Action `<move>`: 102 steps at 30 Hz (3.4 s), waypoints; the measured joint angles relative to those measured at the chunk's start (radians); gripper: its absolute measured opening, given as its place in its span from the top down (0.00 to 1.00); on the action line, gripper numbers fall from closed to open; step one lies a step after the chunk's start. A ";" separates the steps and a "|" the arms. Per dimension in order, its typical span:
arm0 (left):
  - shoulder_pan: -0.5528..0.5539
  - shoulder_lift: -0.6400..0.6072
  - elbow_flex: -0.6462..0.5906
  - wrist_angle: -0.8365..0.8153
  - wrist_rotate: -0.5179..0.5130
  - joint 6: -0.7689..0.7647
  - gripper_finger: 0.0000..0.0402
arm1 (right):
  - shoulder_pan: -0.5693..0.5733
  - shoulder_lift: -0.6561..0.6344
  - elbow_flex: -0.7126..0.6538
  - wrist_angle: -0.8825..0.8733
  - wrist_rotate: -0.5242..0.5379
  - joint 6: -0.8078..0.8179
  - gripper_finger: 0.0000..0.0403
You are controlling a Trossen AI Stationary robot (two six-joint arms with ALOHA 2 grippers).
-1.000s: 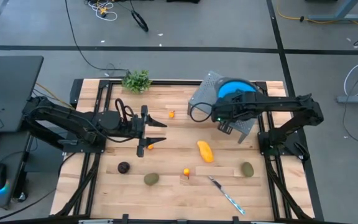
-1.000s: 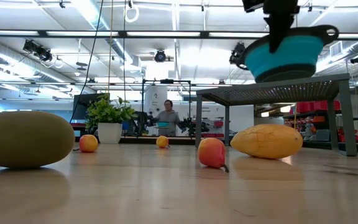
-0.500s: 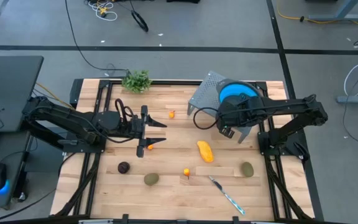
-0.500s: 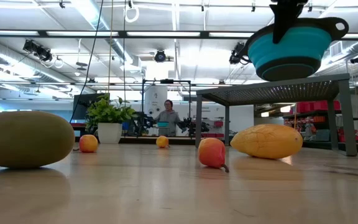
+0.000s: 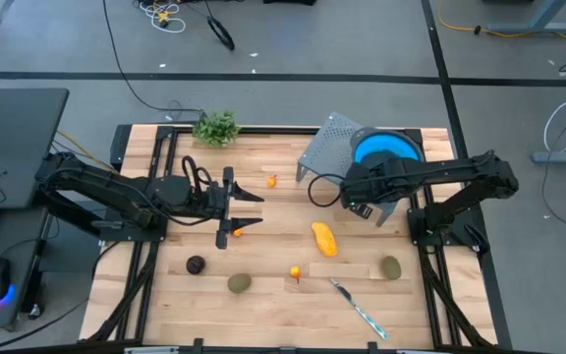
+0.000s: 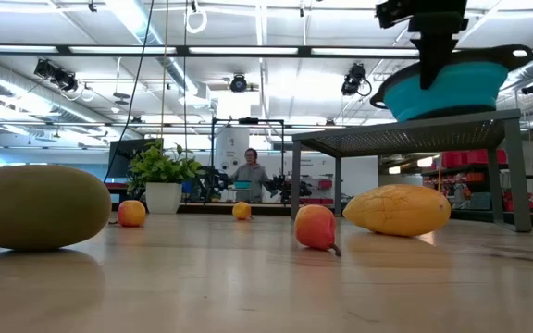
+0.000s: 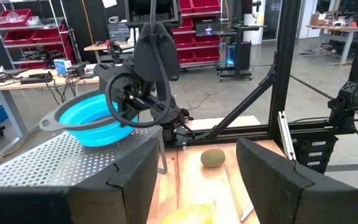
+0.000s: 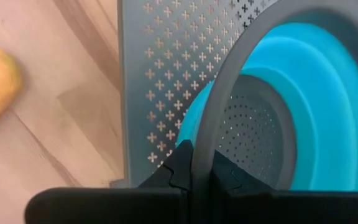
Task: Pick & Place Fruit
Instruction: Put the strainer bowl on the shelf, then put the mango into the strainer bowl on the shelf
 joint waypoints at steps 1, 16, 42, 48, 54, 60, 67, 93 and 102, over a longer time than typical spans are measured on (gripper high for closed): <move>0.000 0.000 0.000 -0.002 0.000 0.000 0.44 | 0.000 -0.001 0.000 0.001 0.000 0.000 0.95; 0.000 0.000 0.000 -0.015 0.000 -0.009 0.44 | 0.000 -0.014 0.000 0.045 -0.040 0.025 0.95; 0.000 0.000 0.000 -0.019 0.000 -0.011 0.44 | -0.006 -0.014 0.000 0.045 -0.081 0.032 0.80; 0.000 0.000 0.000 -0.019 0.000 -0.020 0.44 | -0.006 -0.015 0.000 0.046 -0.079 0.024 0.70; 0.000 0.000 0.000 -0.019 0.000 -0.022 0.44 | -0.005 -0.023 0.016 0.048 -0.080 0.024 0.59; 0.000 0.000 0.000 -0.019 0.000 -0.026 0.44 | -0.003 -0.024 0.102 0.048 -0.082 0.024 0.54; 0.000 0.000 0.000 -0.028 0.000 -0.030 0.44 | 0.046 -0.026 0.178 0.194 -0.172 -0.052 0.54; 0.000 0.000 0.001 0.021 0.000 0.063 0.44 | 0.300 0.246 -0.077 0.561 -0.228 0.181 0.52; 0.000 0.000 0.001 0.083 -0.001 0.139 0.44 | 0.298 0.246 -0.198 0.716 -0.208 0.261 0.41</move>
